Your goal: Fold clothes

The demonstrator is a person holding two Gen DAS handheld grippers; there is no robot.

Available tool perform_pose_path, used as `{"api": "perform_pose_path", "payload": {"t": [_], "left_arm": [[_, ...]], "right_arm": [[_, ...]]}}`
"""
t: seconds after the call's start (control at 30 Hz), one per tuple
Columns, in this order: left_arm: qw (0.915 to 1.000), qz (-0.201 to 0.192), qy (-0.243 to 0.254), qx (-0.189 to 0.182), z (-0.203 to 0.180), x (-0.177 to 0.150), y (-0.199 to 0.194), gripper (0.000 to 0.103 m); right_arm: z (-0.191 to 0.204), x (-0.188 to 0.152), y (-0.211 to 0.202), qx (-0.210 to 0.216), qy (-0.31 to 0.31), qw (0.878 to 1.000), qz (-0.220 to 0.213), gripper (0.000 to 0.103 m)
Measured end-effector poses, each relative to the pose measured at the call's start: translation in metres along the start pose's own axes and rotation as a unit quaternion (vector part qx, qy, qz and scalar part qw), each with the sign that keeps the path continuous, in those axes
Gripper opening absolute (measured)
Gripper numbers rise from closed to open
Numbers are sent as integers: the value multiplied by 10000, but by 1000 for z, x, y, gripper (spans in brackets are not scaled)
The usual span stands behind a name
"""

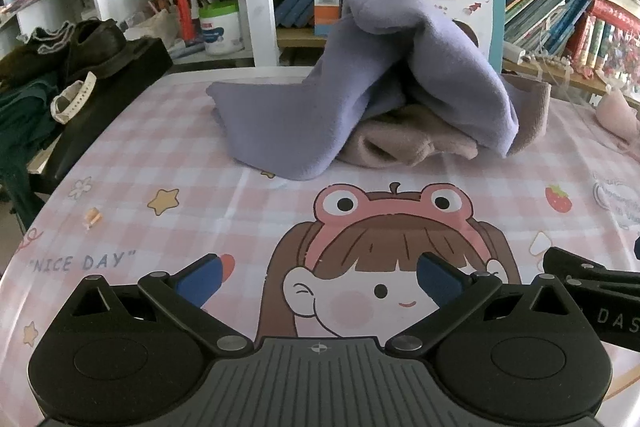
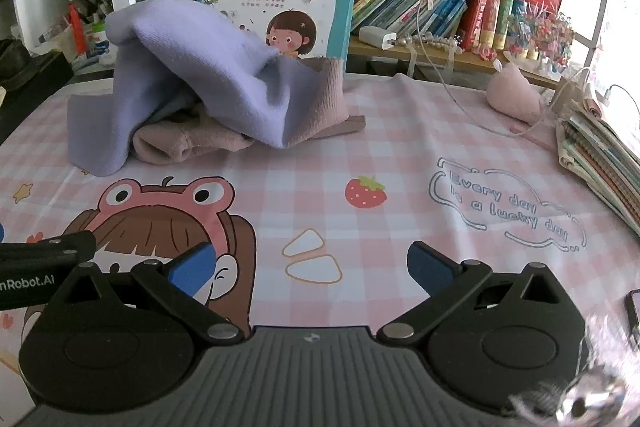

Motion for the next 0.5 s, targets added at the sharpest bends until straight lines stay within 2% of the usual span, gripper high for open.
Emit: {"api": "perform_pose_path", "payload": {"t": [0.5], "left_arm": [[10000,48,79,-27,5,3,-2,103]], "right_arm": [[3,-1,2,45,-67,10000,-12,103]]}}
Point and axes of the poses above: each gripper's, at about its wrist camera, not at the fingertips, and y roughly the way its jaws point, z to its left, x to its top, the point moved 5 cm from there along y, roughly the way its jaws point, and after that the axes turned 15 degrees about y, right-handed, at the moved point
